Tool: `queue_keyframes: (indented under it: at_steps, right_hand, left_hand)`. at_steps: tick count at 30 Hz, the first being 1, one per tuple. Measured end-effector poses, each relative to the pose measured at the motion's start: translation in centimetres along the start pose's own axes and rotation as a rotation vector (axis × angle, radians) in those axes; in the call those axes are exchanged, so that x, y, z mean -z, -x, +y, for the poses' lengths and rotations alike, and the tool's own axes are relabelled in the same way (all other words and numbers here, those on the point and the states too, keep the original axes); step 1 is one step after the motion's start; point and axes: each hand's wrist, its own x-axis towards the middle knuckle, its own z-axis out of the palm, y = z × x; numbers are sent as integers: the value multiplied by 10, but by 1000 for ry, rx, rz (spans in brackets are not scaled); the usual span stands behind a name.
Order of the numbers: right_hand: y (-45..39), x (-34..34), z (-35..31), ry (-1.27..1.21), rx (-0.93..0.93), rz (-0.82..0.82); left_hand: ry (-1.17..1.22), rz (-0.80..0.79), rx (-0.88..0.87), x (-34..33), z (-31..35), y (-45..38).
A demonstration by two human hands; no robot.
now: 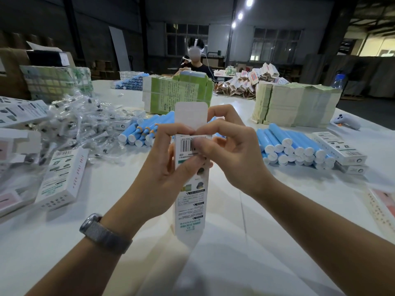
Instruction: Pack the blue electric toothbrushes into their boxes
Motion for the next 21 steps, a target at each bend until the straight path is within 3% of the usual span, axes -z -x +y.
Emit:
queue_keyframes:
  at_steps: [21]
  right_hand:
    - [-1, 2, 6, -85, 10, 46]
  left_hand:
    - [94, 123, 51, -1, 3, 1]
